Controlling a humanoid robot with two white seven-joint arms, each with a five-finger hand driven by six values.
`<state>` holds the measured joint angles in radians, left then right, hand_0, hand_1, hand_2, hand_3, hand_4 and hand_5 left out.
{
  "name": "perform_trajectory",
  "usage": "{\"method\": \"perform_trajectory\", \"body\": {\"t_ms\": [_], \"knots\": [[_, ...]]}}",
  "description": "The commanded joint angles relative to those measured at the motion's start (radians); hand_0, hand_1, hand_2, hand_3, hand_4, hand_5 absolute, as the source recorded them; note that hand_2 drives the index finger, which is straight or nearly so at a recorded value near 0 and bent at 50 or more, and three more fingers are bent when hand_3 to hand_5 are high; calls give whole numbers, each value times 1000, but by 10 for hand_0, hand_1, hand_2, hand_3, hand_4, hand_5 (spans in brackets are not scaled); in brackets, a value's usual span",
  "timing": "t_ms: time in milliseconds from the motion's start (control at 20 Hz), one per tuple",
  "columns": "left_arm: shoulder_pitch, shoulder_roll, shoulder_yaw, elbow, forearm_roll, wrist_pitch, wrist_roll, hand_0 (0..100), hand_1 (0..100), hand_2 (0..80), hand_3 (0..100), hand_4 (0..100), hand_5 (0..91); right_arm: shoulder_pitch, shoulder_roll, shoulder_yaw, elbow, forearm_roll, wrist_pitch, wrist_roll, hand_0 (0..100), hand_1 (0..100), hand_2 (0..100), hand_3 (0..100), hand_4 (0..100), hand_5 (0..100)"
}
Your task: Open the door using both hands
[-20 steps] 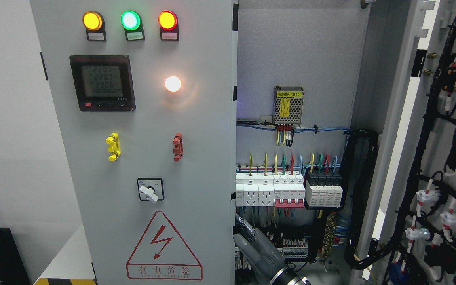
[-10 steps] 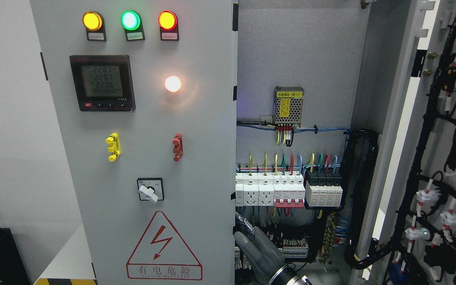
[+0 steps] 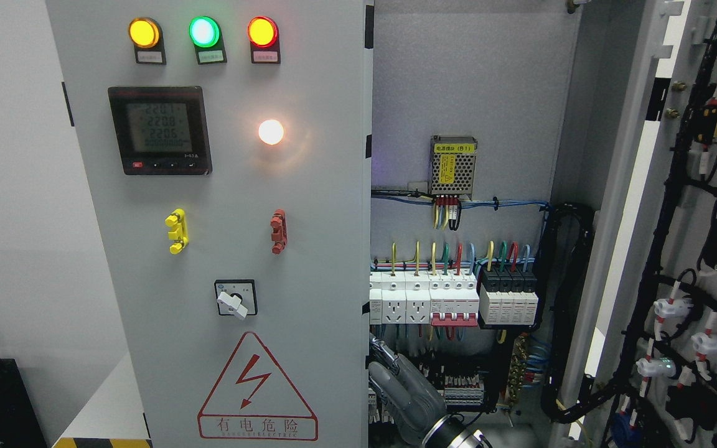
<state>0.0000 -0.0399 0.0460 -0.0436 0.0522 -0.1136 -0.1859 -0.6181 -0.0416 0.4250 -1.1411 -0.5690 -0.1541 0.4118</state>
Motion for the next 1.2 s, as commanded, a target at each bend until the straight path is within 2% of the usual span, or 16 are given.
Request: {"method": "perform_trajectory", "body": {"t_ms": [0,150,751,952,1152], "knots": [[18,0,0,-1,0,0,0,120,389,0,0,0,0,-5,0,0,6,-8,1,12,120,389,0,0,0,0],[18,0,0,-1,0,2,0,120,389,0,0,0,0,-3,0,0,6,-8,1,30,120,389,0,0,0,0],[18,0,0,1,0,0,0,120,389,0,0,0,0,0,6,0,-2,-8,-2,42,120,389,0,0,0,0],[18,0,0,1,0,0,0,120,389,0,0,0,0,6,3,0,-23,-8,-8,87,120,389,0,0,0,0],[18,0,0,1,0,0,0,120,389,0,0,0,0,8,0,0,-38,-9,-9,91,120,389,0,0,0,0]]}}
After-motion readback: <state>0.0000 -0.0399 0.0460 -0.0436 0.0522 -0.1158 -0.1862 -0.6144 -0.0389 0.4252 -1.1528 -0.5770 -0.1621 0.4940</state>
